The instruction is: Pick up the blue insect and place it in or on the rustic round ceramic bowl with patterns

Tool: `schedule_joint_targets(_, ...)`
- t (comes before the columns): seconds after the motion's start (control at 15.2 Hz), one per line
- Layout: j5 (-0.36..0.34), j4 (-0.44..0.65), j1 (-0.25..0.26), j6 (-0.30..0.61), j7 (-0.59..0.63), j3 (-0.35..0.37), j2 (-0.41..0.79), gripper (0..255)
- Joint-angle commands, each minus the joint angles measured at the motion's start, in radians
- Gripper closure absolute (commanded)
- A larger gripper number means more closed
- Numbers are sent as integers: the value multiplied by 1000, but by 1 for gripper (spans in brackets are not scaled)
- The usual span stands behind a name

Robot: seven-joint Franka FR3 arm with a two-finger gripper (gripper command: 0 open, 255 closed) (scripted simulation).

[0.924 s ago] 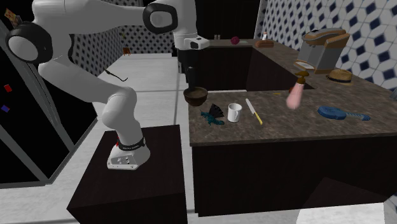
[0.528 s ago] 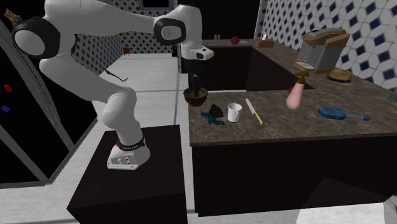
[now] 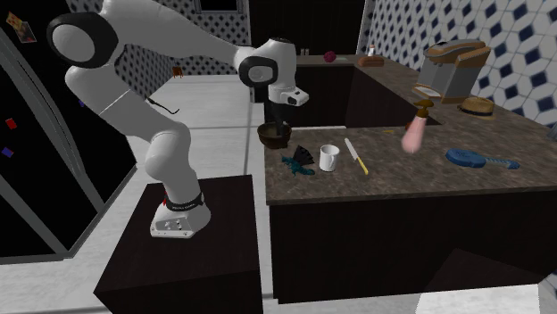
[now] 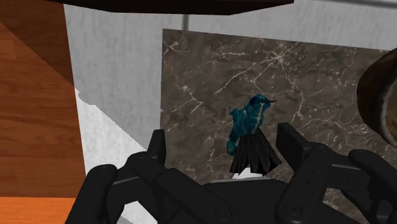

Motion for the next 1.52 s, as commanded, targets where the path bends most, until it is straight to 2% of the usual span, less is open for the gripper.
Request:
schedule_joint_targets(0.0, 17, -4, 11, 64, 22, 21, 63, 0)
schedule_joint_targets(0.59, 58, 55, 50, 317, 113, 100, 396, 0)
schedule_joint_targets(1.06, 52, 24, 52, 424, 119, 108, 472, 0)
schedule_joint_targets(1.45, 52, 22, 52, 433, 120, 109, 479, 0)
